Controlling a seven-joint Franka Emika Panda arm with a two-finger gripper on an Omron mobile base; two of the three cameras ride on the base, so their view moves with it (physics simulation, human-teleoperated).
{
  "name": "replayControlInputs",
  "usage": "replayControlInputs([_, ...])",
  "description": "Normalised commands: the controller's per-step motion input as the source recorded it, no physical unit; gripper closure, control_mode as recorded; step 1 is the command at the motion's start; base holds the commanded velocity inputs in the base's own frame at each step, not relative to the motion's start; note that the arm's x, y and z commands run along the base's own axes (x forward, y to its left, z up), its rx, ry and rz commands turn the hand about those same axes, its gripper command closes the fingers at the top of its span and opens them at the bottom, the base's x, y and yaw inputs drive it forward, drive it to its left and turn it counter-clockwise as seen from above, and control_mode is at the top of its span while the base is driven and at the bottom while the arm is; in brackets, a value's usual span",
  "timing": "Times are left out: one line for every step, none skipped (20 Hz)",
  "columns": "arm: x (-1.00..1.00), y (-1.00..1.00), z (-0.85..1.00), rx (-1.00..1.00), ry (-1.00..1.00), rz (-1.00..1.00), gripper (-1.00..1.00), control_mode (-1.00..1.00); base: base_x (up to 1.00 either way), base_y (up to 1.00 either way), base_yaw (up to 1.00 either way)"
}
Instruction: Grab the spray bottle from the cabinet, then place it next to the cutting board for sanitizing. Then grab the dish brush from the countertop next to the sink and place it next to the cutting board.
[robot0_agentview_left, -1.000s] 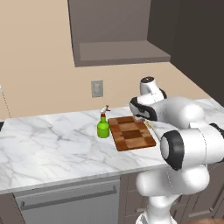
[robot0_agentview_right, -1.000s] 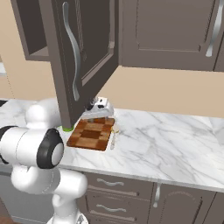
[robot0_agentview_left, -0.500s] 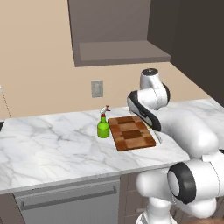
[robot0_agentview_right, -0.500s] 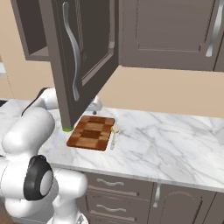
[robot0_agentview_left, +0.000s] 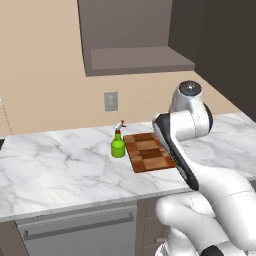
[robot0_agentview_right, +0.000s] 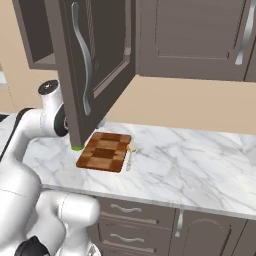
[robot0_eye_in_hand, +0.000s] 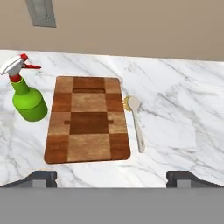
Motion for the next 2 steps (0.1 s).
replayControlInputs([-0.73, 0.11, 1.00, 0.00, -0.15, 0.00, -1.00, -1.00, 0.00, 0.00, 0.00])
replayControlInputs([-0.79, 0.00, 1.00, 0.00, -0.13, 0.00, -1.00, -1.00, 0.00, 0.00, 0.00])
